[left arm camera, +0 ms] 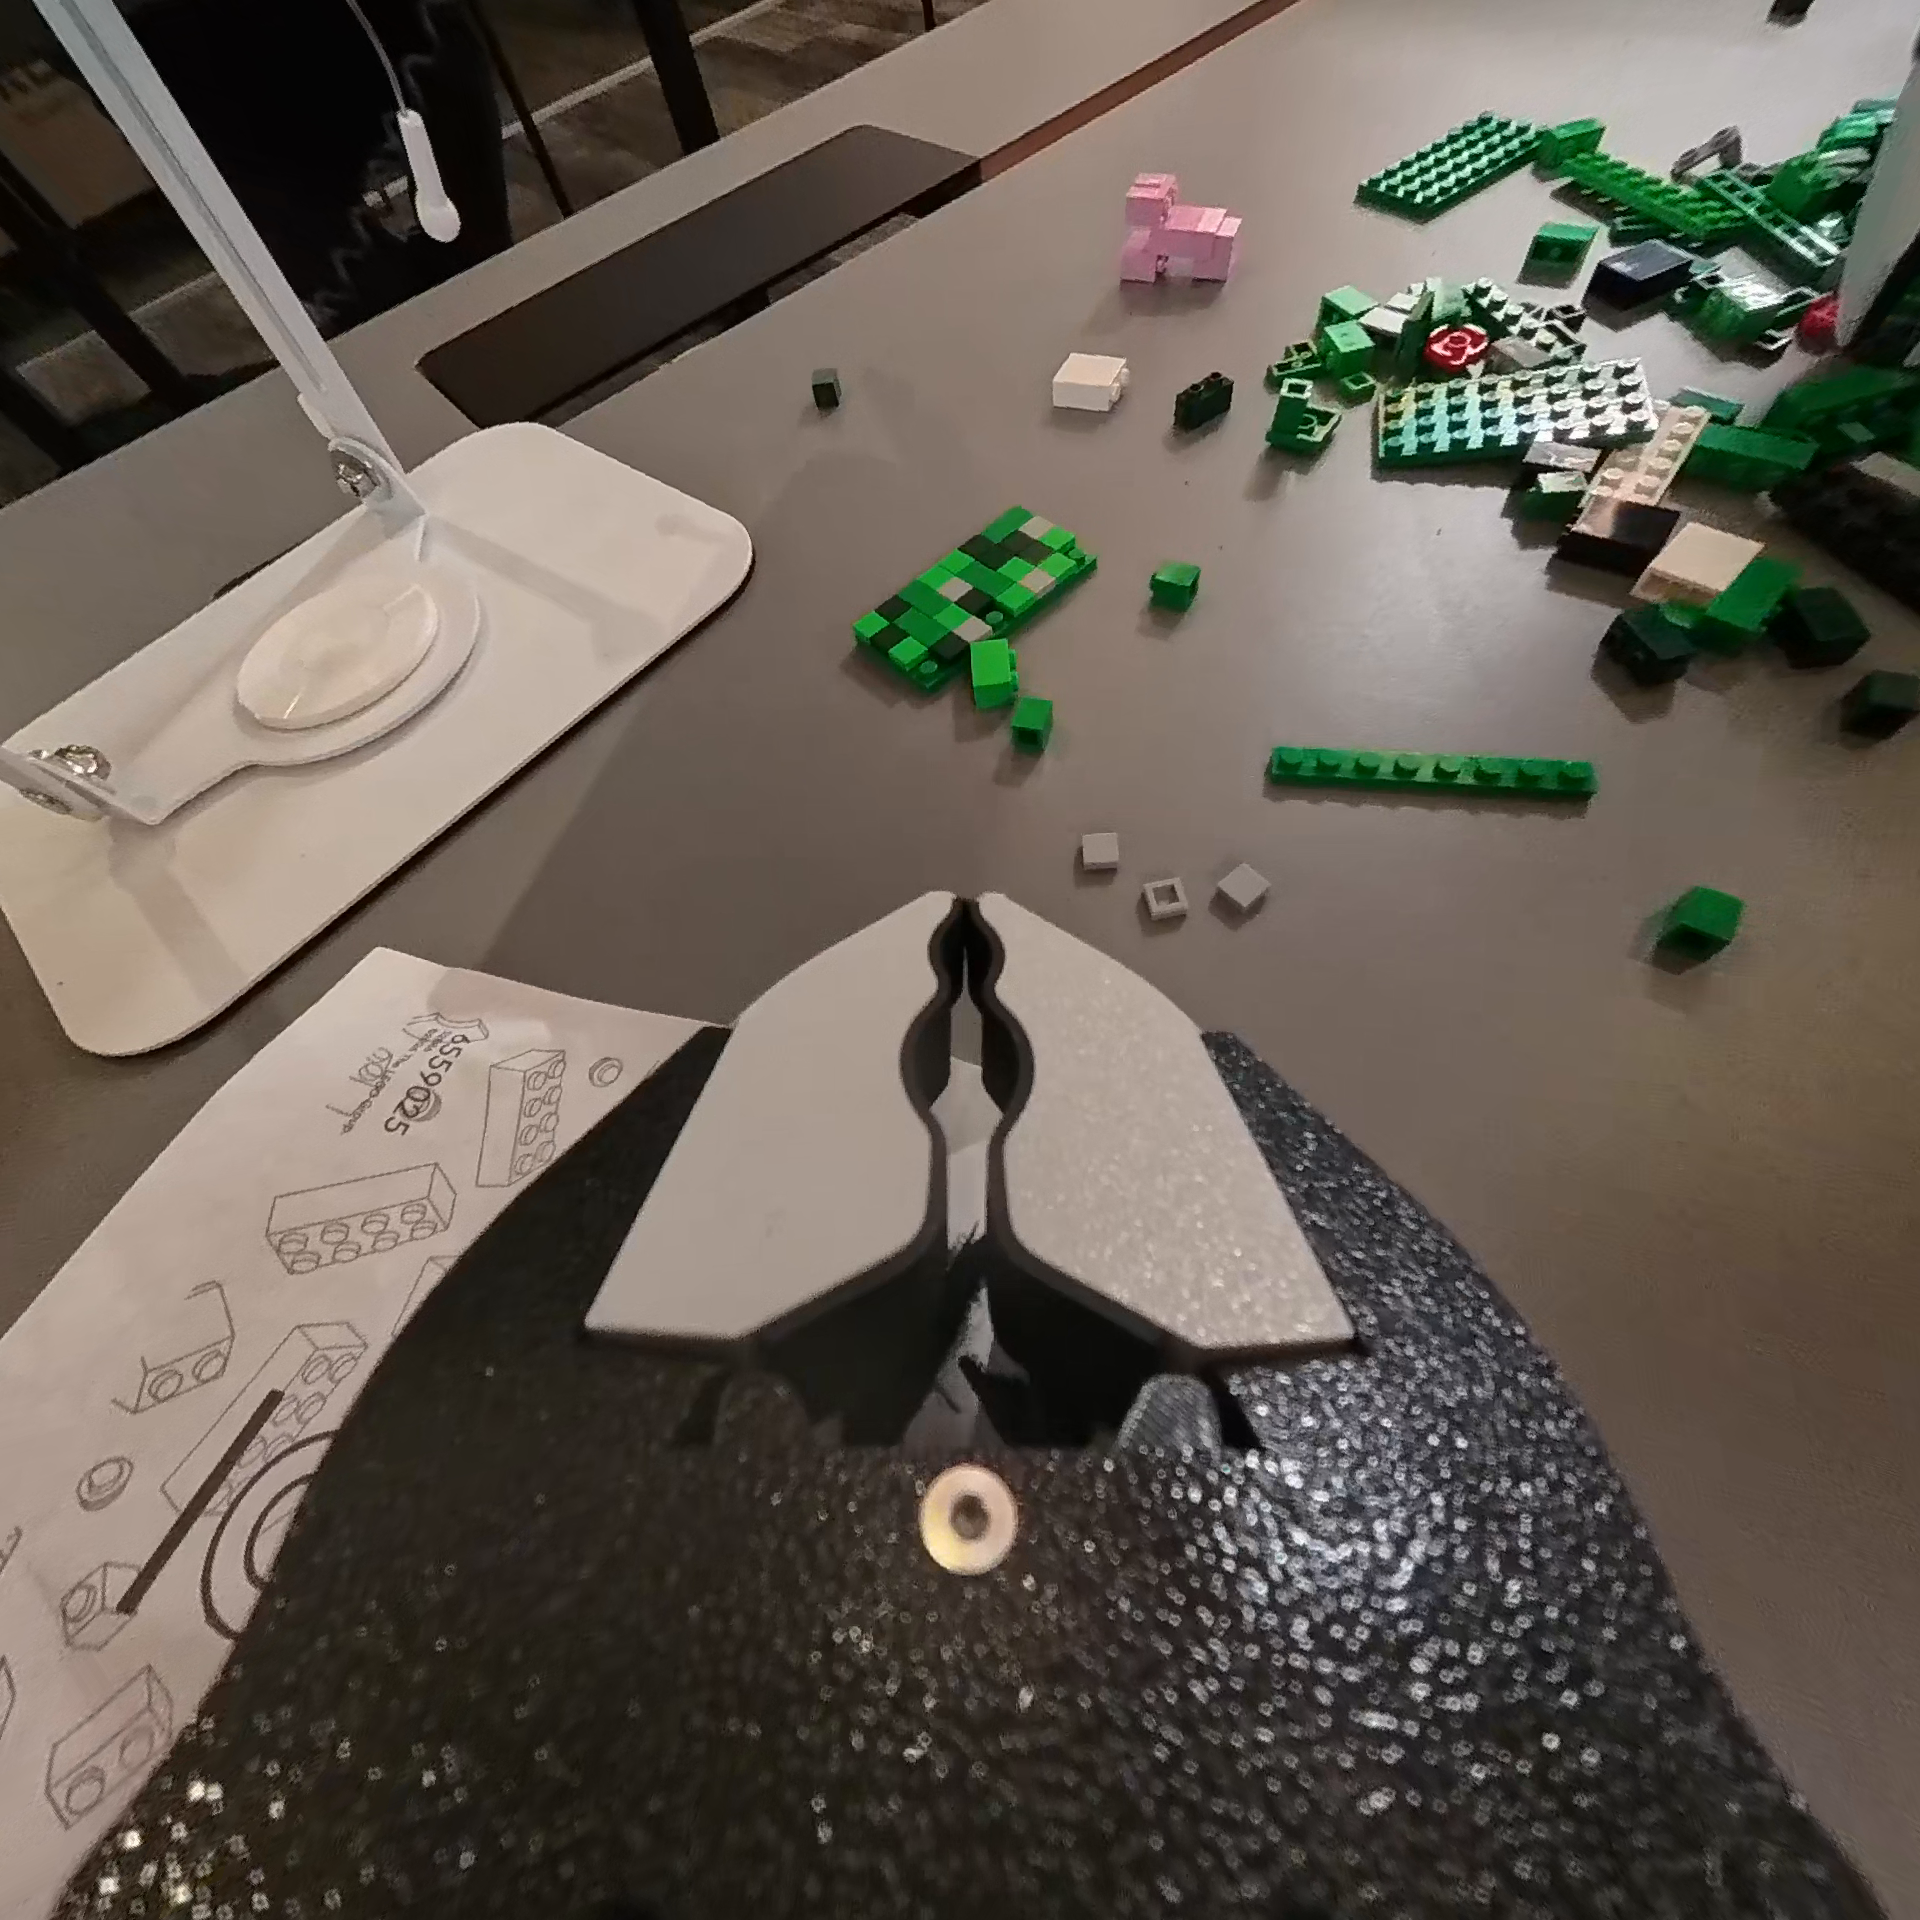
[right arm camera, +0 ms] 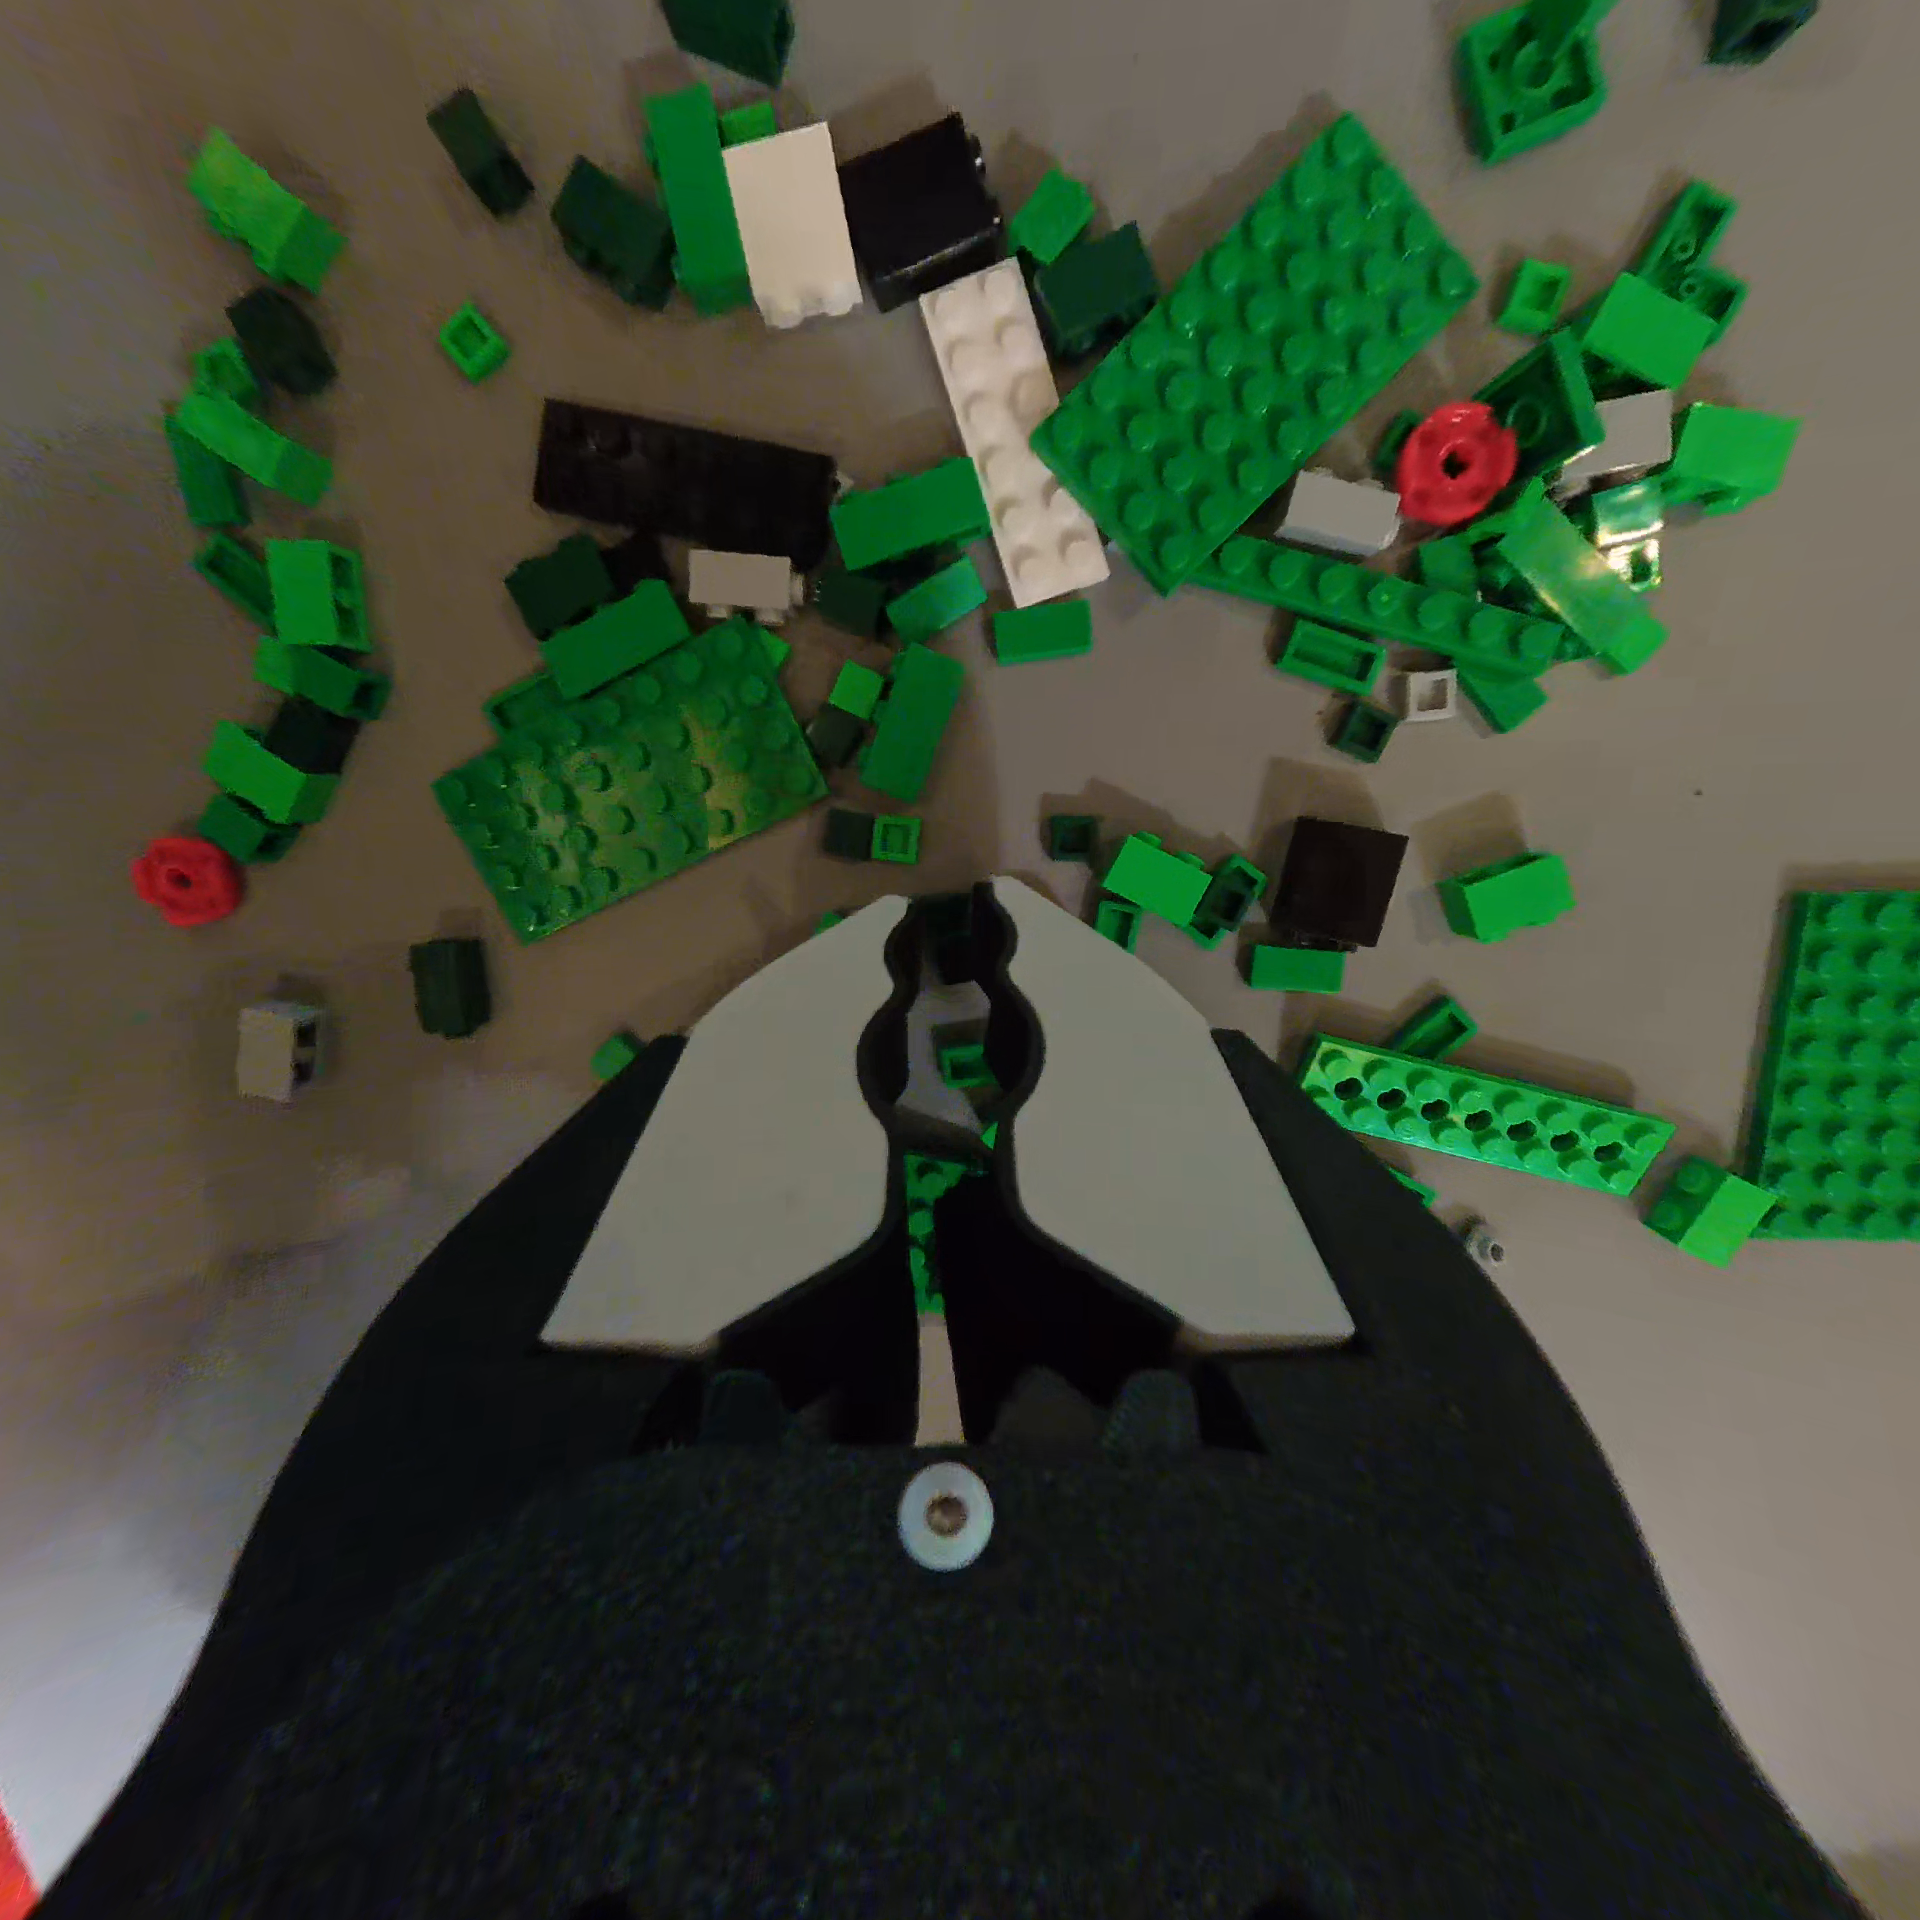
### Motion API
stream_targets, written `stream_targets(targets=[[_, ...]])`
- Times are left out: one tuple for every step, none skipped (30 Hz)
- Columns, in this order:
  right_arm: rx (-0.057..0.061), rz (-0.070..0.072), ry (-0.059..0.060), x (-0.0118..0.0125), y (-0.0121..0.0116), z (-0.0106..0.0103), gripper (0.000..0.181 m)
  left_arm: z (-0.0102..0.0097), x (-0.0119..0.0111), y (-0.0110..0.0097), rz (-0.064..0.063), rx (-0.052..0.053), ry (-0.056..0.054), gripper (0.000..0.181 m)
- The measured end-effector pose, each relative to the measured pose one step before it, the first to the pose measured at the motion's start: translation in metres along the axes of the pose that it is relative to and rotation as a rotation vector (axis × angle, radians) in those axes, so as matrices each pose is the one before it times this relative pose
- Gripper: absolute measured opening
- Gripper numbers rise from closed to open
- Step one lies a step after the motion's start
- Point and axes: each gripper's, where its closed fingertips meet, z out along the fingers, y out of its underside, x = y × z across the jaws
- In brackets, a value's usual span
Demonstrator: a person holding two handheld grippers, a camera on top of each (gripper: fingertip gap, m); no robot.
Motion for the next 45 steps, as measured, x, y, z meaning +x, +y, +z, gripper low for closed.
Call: stream_targets(targets=[[-0.0083, -0.0027, -0.0107, -0.00061, 0.00025, 0.00004, 0.008, -0.00006, 0.00014, -0.00003, -0.0006, 0.0008, 0.0009, 0.000], [-0.0060, -0.0018, -0.0077, -0.00017, 0.00008, 0.00003, 0.008, -0.00005, -0.00005, -0.00011, -0.0016, 0.0008, 0.0011, 0.000], [-0.0067, -0.0039, -0.0094, -0.00052, 0.00060, -0.00008, 0.008, -0.00011, 0.00006, -0.00010, -0.0017, 0.0010, 0.0016, 0.000], [-0.0090, -0.0096, -0.0062, -0.00040, 0.00088, -0.00030, 0.008, -0.00002, 0.00000, 0.00001, -0.0013, 0.0006, 0.0016, 0.000], [-0.0085, -0.0154, 0.0063, 0.00062, 0.00052, -0.00042, 0.008, -0.00001, -0.00004, -0.00009, -0.0009, 0.0001, 0.0004, 0.000], [0.0042, -0.0220, 0.0128, 0.00063, -0.00264, -0.00116, 0.008, 0.00008, -0.00003, 0.00013, -0.0004, -0.0006, -0.0002, 0.000], [0.0305, -0.0252, 0.0131, 0.00015, -0.00897, -0.00224, 0.007, 0.00017, -0.00002, 0.00028, -0.0013, -0.0025, 0.0008, 0.000], [0.0502, -0.0262, 0.0130, 0.00044, -0.01546, -0.00289, 0.007, 0.00025, 0.00003, 0.00024, -0.0014, -0.0024, 0.0015, 0.000], [0.0624, -0.0266, 0.0138, 0.00099, -0.02092, -0.00173, 0.007, 0.00011, -0.00002, 0.00015, -0.0007, -0.0007, 0.0008, 0.000], [0.0742, -0.0263, 0.0135, 0.00117, -0.02550, 0.00154, 0.007, 0.00003, -0.00017, -0.00022, 0.0001, 0.0010, -0.0011, 0.000], [0.0671, -0.0300, 0.0081, 0.00022, -0.02604, 0.00620, 0.007, 0.00005, -0.00014, -0.00009, 0.0008, 0.0007, -0.0007, 0.000], [0.0379, -0.0377, 0.0026, -0.00052, -0.02212, 0.01026, 0.008, 0.00009, 0.00001, 0.00017, 0.0000, -0.0012, -0.0002, 0.000], [0.0066, -0.0471, -0.0024, -0.00081, -0.01722, 0.01291, 0.007, 0.00007, 0.00012, -0.00004, 0.0007, -0.0002, 0.0000, 0.000], [-0.0144, -0.0516, 0.0009, 0.00037, -0.01298, 0.01415, 0.007, -0.00011, 0.00001, -0.00013, 0.0013, 0.0017, -0.0006, 0.000], [-0.0232, -0.0508, -0.0032, 0.00067, -0.01005, 0.01472, 0.007, -0.00018, 0.00008, -0.00021, 0.0005, 0.0020, 0.0003, 0.000], [-0.0293, -0.0462, -0.0060, 0.00129, -0.00709, 0.01484, 0.007, -0.00012, 0.00013, -0.00011, -0.0006, 0.0007, 0.0010, 0.000], [-0.0295, -0.0369, -0.0035, 0.00236, -0.00474, 0.01403, 0.008, 0.00009, 0.00009, 0.00012, -0.0003, -0.0005, 0.0009, 0.000], [-0.0171, -0.0250, -0.0113, 0.00166, -0.00432, 0.01198, 0.008, 0.00011, 0.00015, 0.00012, 0.0003, -0.0008, 0.0011, 0.000], [-0.0015, -0.0102, -0.0174, 0.00122, -0.00486, 0.00957, 0.008, 0.00018, -0.00004, 0.00022, -0.0017, -0.0017, 0.0010, 0.000], [0.0064, 0.0032, -0.0116, 0.00213, -0.00457, 0.00743, 0.008, 0.00018, -0.00022, 0.00013, -0.0033, -0.0013, 0.0016, 0.000], [0.0062, 0.0090, -0.0005, 0.00363, -0.00337, 0.00518, 0.008, 0.00000, -0.00033, -0.00003, -0.0034, 0.0003, 0.0012, 0.000], [0.0048, 0.0067, 0.0040, 0.00379, -0.00232, 0.00336, 0.008, -0.00021, -0.00033, -0.00022, -0.0041, 0.0024, 0.0009, 0.000], [0.0058, 0.0063, 0.0094, 0.00405, -0.00183, 0.00188, 0.008, -0.00027, -0.00027, -0.00034, -0.0048, 0.0029, 0.0017, 0.000], [0.0051, 0.0067, 0.0085, 0.00348, -0.00111, 0.00101, 0.008, -0.00009, -0.00024, -0.00020, -0.0045, 0.0014, 0.0016, 0.000], [0.0064, 0.0066, -0.0073, 0.00070, -0.00093, 0.00046, 0.015, 0.00008, -0.00011, 0.00014, -0.0038, -0.0010, 0.0024, 0.000], [0.0048, 0.0102, -0.0149, -0.00091, -0.00069, 0.00007, 0.020, 0.00027, 0.00007, 0.00025, -0.0026, -0.0025, 0.0023, 0.000], [0.0037, 0.0089, -0.0117, -0.00092, -0.00039, -0.00037, 0.023, 0.00029, 0.00009, 0.00038, -0.0006, -0.0032, 0.0018, 0.000], [0.0051, 0.0029, -0.0040, -0.00039, -0.00029, -0.00078, 0.023, 0.00026, 0.00029, 0.00036, 0.0010, -0.0034, 0.0014, 0.000], [0.0062, -0.0001, 0.0049, 0.00052, -0.00043, -0.00093, 0.024, 0.00032, 0.00034, 0.00037, 0.0020, -0.0028, 0.0013, 0.000], [0.0016, 0.0003, 0.0078, 0.00087, 0.00012, -0.00148, 0.024, 0.00018, 0.00031, 0.00026, 0.0029, -0.0021, 0.0007, 0.000], [0.0005, 0.0011, 0.0068, 0.00066, 0.00030, -0.00220, 0.024, 0.00013, 0.00037, 0.00017, 0.0027, -0.0021, 0.0012, 0.000], [0.0101, 0.0056, 0.0087, 0.00077, -0.00076, -0.00345, 0.024, 0.00026, 0.00029, 0.00017, 0.0016, -0.0014, 0.0009, 0.000], [0.0250, 0.0124, 0.0082, 0.00098, -0.00253, -0.00439, 0.024, 0.00002, 0.00011, -0.00004, 0.0013, 0.0000, -0.0001, 0.000], [0.0266, 0.0158, 0.0007, 0.00022, -0.00255, -0.00421, 0.023, 0.00004, 0.00000, 0.00015, 0.0010, -0.0008, -0.0002, 0.000], [0.0172, 0.0156, 0.0016, 0.00070, -0.00132, -0.00325, 0.022, 0.00031, 0.00011, 0.00033, 0.0002, -0.0031, 0.0007, 0.000], [0.0075, 0.0108, 0.0067, 0.00145, 0.00000, -0.00178, 0.022, 0.00038, 0.00020, 0.00039, 0.0007, -0.0044, 0.0009, 0.000], [0.0030, 0.0024, 0.0054, 0.00078, 0.00070, -0.00024, 0.022, 0.00041, 0.00012, 0.00058, 0.0020, -0.0044, 0.0003, 0.000], [0.0000, -0.0035, 0.0035, 0.00002, 0.00095, 0.00116, 0.022, 0.00040, 0.00028, 0.00035, 0.0031, -0.0036, -0.0005, 0.000], [-0.0012, -0.0051, 0.0014, -0.00076, 0.00088, 0.00217, 0.022, 0.00018, 0.00025, 0.00033, 0.0039, -0.0033, -0.0005, 0.000], [-0.0006, -0.0056, -0.0028, -0.00161, 0.00027, 0.00269, 0.022, 0.00031, 0.00034, 0.00031, 0.0042, -0.0029, -0.0003, 0.000], [0.0043, -0.0039, 0.0019, -0.00096, -0.00088, 0.00257, 0.022, 0.00016, 0.00024, 0.00022, 0.0036, -0.0020, -0.0005, 0.000], [0.0083, -0.0058, 0.0042, -0.00033, -0.00173, 0.00226, 0.022, 0.00012, 0.00025, 0.00008, 0.0024, -0.0012, -0.0004, 0.000], [0.0090, -0.0065, 0.0084, 0.00072, -0.00200, 0.00177, 0.020, 0.00008, 0.00007, 0.00011, 0.0010, -0.0008, -0.0003, 0.000], [0.0071, -0.0069, 0.0133, 0.00182, -0.00210, 0.00124, 0.015, -0.00005, 0.00000, 0.00004, 0.0000, 0.0000, 0.0006, 0.000], [0.0061, -0.0084, 0.0125, 0.00186, -0.00210, 0.00089, 0.009, -0.00001, 0.00009, -0.00010, -0.0010, 0.0002, 0.0013, 0.000]])
